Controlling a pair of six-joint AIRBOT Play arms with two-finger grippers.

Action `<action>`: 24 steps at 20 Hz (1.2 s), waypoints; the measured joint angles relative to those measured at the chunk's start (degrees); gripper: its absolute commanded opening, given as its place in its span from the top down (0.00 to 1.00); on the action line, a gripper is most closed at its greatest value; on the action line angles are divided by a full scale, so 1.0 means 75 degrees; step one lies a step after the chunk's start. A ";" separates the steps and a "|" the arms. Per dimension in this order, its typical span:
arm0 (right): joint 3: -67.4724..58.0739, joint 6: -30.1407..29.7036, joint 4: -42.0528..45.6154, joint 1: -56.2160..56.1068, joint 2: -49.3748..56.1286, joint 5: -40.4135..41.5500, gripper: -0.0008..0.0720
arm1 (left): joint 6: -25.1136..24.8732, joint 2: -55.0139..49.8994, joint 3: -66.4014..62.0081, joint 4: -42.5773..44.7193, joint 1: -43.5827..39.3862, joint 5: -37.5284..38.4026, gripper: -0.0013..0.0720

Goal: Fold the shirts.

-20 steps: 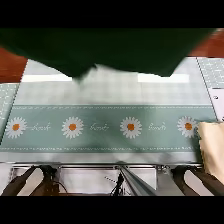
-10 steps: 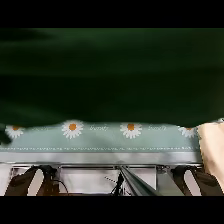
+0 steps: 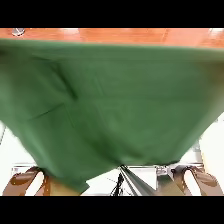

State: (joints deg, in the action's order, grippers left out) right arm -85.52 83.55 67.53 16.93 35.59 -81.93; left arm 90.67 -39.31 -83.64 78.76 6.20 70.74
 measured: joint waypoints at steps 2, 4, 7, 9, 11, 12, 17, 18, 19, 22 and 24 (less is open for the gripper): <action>0.0842 -0.0265 -0.0294 0.0000 0.0560 0.0507 0.96 | 0.0064 -0.0603 0.0828 -0.0163 -0.0029 -0.0539 0.95; 0.1405 -0.0568 -0.0621 -0.0006 0.1378 0.1070 0.96 | 0.0105 -0.1419 0.1358 -0.0338 -0.0079 -0.1160 0.95; 0.1687 -0.1020 -0.1139 -0.0117 0.3005 0.1988 0.96 | 0.0015 -0.2792 0.1687 -0.0487 -0.0230 -0.2154 0.95; 0.1489 -0.1201 -0.1402 -0.0297 0.4197 0.2518 0.96 | -0.0023 -0.3692 0.1725 -0.0632 -0.0326 -0.2771 0.95; 0.0991 -0.1279 -0.1655 -0.0484 0.5383 0.3005 0.96 | -0.0038 -0.4479 0.1670 -0.1029 -0.0376 -0.3378 0.95; 0.0676 -0.1256 -0.1722 -0.0542 0.5933 0.3142 0.96 | -0.0038 -0.4843 0.1629 -0.1291 -0.0391 -0.3657 0.95; -0.0968 -0.0755 -0.1996 -0.0638 0.7991 0.3182 0.96 | 0.0006 -0.5858 0.1472 -0.2259 -0.0385 -0.4060 0.95; -0.1151 -0.0691 -0.2014 -0.0627 0.8183 0.3101 0.97 | 0.0012 -0.5948 0.1460 -0.2346 -0.0356 -0.3928 0.95; -0.1276 -0.0650 -0.2043 -0.0597 0.8306 0.2993 0.97 | 0.0020 -0.6000 0.1451 -0.2419 -0.0321 -0.3733 0.95; -0.1478 -0.0921 -0.2011 -0.0437 0.8533 0.2267 0.97 | -0.0143 -0.6102 0.1559 -0.2498 -0.0245 -0.2731 0.95; -0.1445 -0.1099 -0.1760 -0.0350 0.8612 0.1649 0.97 | -0.0396 -0.6137 0.1804 -0.2465 -0.0227 -0.2136 0.95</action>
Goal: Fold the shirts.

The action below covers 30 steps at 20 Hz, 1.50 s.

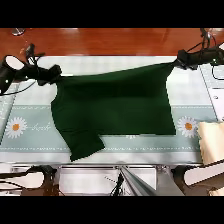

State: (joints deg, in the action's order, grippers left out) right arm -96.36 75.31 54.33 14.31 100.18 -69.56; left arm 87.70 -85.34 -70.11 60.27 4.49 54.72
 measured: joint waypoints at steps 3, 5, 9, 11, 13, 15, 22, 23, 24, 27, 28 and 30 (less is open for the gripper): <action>0.0396 -0.0108 0.0338 0.0061 0.0050 -0.0562 0.96 | -0.0248 -0.0067 0.0527 0.0055 0.0012 0.0420 0.95; 0.0828 -0.0125 0.0417 0.0082 0.0064 -0.0662 0.91 | -0.0309 -0.0111 0.0752 0.0055 0.0012 0.0542 0.90; 0.1440 0.0029 0.0562 0.0111 0.0035 -0.0723 0.14 | -0.0379 -0.0131 0.0752 0.0108 0.0050 0.1212 0.02; 0.1553 0.0108 0.0644 0.0207 -0.0181 -0.1011 0.14 | -0.0405 -0.0079 0.0484 0.0428 0.0184 0.1909 0.02; 0.1705 0.0160 0.0997 0.0428 -0.0597 -0.1326 0.14 | -0.0440 0.0178 0.0364 0.0944 0.0484 0.2757 0.02; 0.2256 0.0224 0.1349 0.0804 -0.1274 -0.1472 0.14 | -0.0586 0.0670 0.0723 0.1405 0.0988 0.3346 0.02; 0.6592 0.0114 0.0315 0.1798 -0.4497 0.0318 0.14 | -0.1306 0.2425 0.4433 0.0551 0.2981 0.3281 0.02; 0.6991 0.0038 0.0064 0.1830 -0.4762 0.0484 0.14 | -0.1480 0.2550 0.4911 0.0192 0.3110 0.3089 0.02; 0.7309 -0.0052 -0.0189 0.1859 -0.4972 0.0586 0.14 | -0.1696 0.2634 0.5310 -0.0189 0.3174 0.2929 0.02; 0.7807 -0.0239 -0.0699 0.1900 -0.5301 0.0609 0.14 | -0.2489 0.2777 0.6324 -0.1679 0.3025 0.2448 0.02; 0.7886 -0.0265 -0.0822 0.1909 -0.5351 0.0612 0.14 | -0.2704 0.2795 0.6566 -0.2162 0.2876 0.2203 0.02; 0.7973 -0.0312 -0.1026 0.1944 -0.5423 0.0557 0.14 | -0.3048 0.2806 0.6930 -0.2838 0.2463 0.1749 0.03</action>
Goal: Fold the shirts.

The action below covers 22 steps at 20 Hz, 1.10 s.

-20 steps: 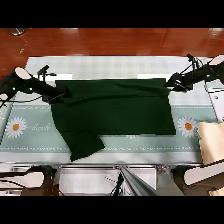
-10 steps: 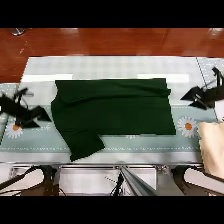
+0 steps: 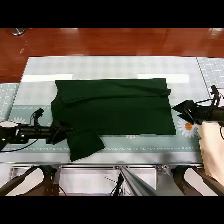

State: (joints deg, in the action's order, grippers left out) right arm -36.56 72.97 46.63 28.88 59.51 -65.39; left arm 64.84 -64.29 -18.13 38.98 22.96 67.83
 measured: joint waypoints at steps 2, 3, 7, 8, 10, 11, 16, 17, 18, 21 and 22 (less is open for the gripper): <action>-0.0026 -0.0047 0.0099 0.0172 -0.0035 -0.0122 0.14 | -0.0259 -0.0003 0.0172 -0.0382 -0.0373 -0.0338 0.64; -0.0050 -0.0035 0.0332 0.0338 -0.0050 -0.0175 0.14 | -0.0405 -0.0012 0.0219 -0.0329 -0.0478 -0.0606 0.93; 0.0090 0.0487 0.1923 0.0962 -0.0061 -0.0644 0.14 | -0.0825 -0.0009 0.0254 -0.0490 -0.0653 -0.0813 0.95; 0.0219 0.0624 0.2133 0.1014 -0.0061 -0.0737 0.14 | -0.0874 -0.0003 0.0242 -0.0522 -0.0667 -0.0778 0.95; 0.0548 0.0766 0.2288 0.1023 -0.0061 -0.0880 0.14 | -0.0941 0.0000 0.0201 -0.0670 -0.0691 -0.0650 0.95; 0.0659 0.0822 0.2323 0.0962 -0.0058 -0.0889 0.14 | -0.0953 0.0000 0.0184 -0.0688 -0.0697 -0.0638 0.95; 0.0909 0.0813 0.1990 0.0385 0.0280 -0.0697 0.14 | -0.1000 0.0003 0.0099 -0.0778 -0.0711 -0.0542 0.95; 0.0927 0.0775 0.1807 0.0254 0.0420 -0.0574 0.14 | -0.1000 0.0003 0.0093 -0.0790 -0.0711 -0.0536 0.95; 0.0930 0.0752 0.1594 0.0128 0.0551 -0.0458 0.14 | -0.1003 0.0003 0.0087 -0.0799 -0.0711 -0.0536 0.95; 0.0866 0.0670 0.0933 -0.0259 0.0944 -0.0044 0.41 | -0.1008 0.0003 0.0082 -0.0801 -0.0711 -0.0530 0.95; 0.0807 0.0618 0.0854 -0.0414 0.1081 0.0192 0.82 | -0.1011 0.0003 0.0073 -0.0801 -0.0711 -0.0525 0.95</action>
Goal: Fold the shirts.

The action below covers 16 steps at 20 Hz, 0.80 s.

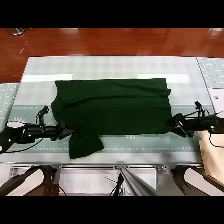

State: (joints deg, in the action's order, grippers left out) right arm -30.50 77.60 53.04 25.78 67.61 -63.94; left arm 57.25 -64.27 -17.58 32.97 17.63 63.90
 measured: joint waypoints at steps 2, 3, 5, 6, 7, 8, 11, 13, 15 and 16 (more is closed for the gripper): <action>-0.0210 -0.0248 -0.0134 -0.0289 0.0154 0.0169 0.96 | -0.0020 -0.0003 -0.0102 0.0006 0.0064 0.0064 0.95; -0.0367 -0.0434 -0.0239 -0.0388 0.0204 0.0006 0.96 | -0.0061 0.0000 -0.0239 0.0009 0.0210 0.0154 0.95; -0.0854 -0.0697 -0.0268 -0.0495 0.0248 -0.0323 0.96 | -0.0108 0.0000 -0.0641 -0.0023 0.0682 0.0458 0.95; -0.1174 -0.0778 -0.0289 -0.0530 0.0259 -0.0460 0.96 | -0.0125 0.0000 -0.0880 -0.0143 0.0918 0.0659 0.95; -0.1486 -0.0804 -0.0306 -0.0557 0.0286 -0.0551 0.96 | -0.0131 -0.0003 -0.1157 -0.0323 0.1113 0.0778 0.95; -0.1842 -0.0810 -0.0361 -0.0592 0.0329 -0.0542 0.96 | -0.0131 -0.0006 -0.1428 -0.0507 0.1207 0.0839 0.95; -0.2900 -0.0825 -0.0530 -0.0836 0.0746 -0.0364 0.96 | 0.0044 -0.0198 -0.2296 -0.0839 0.1000 0.0391 0.95; -0.3663 -0.0787 -0.0580 -0.1093 0.1253 -0.0152 0.96 | 0.0286 -0.0656 -0.3022 -0.0933 0.0565 -0.0163 0.95; -0.4412 -0.0562 -0.0653 -0.1259 0.1816 0.0166 0.96 | 0.0592 -0.1346 -0.3888 -0.0997 0.0134 -0.0542 0.95; -0.4756 -0.0455 -0.0667 -0.1317 0.2116 0.0265 0.96 | 0.0746 -0.1751 -0.4374 -0.1000 -0.0055 -0.0682 0.95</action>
State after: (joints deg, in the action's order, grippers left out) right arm -66.17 74.19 48.03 15.90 83.48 -61.95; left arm 62.85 -77.41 -50.39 25.47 17.21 58.78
